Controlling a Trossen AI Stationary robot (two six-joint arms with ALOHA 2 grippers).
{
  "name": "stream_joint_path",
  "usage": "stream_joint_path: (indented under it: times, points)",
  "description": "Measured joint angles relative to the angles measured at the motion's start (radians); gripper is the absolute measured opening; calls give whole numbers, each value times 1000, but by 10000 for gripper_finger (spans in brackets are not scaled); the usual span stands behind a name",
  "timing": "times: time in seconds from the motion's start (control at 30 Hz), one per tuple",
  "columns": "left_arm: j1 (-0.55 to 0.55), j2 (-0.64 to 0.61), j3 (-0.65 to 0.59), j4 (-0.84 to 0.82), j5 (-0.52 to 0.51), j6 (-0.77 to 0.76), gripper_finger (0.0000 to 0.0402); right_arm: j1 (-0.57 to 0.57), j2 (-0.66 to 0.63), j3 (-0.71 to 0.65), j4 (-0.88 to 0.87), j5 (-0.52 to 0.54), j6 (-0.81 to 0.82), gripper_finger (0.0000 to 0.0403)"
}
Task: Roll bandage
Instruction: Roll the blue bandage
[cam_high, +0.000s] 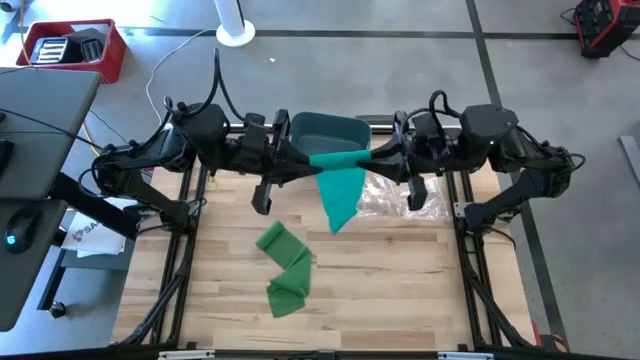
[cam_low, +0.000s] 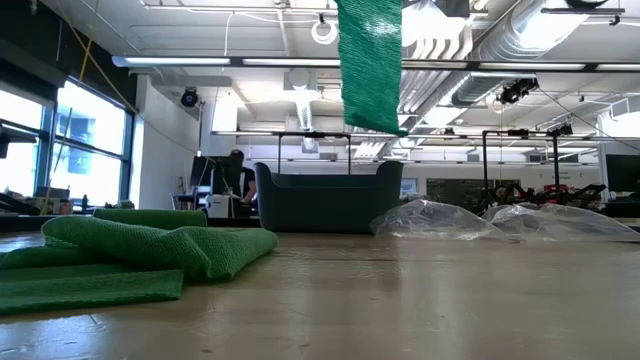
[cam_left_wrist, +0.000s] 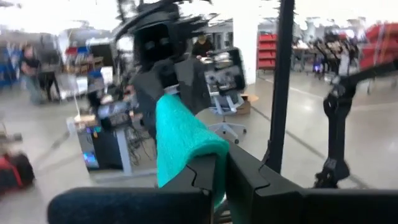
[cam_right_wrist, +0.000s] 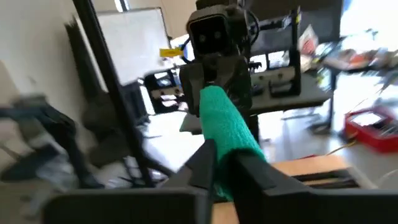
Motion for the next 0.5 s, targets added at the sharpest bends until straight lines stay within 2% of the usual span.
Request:
stream_joint_path:
  times: [0.1, 0.33, 0.4, 0.5]
  points:
    - [4, 0, 0, -3, -10, -105, 46, 22, 0, 0, -6, 51, -172, 10]
    - [31, 2, 0, 1, -71, -391, 87, 83, 0, 0, -52, 80, -649, 7]
    - [42, 2, 0, 4, -78, -467, 90, 91, 0, 0, -69, 95, -710, 4]
    - [57, 2, 0, 7, -48, -492, 85, 91, 0, 0, -77, 114, -703, 8]
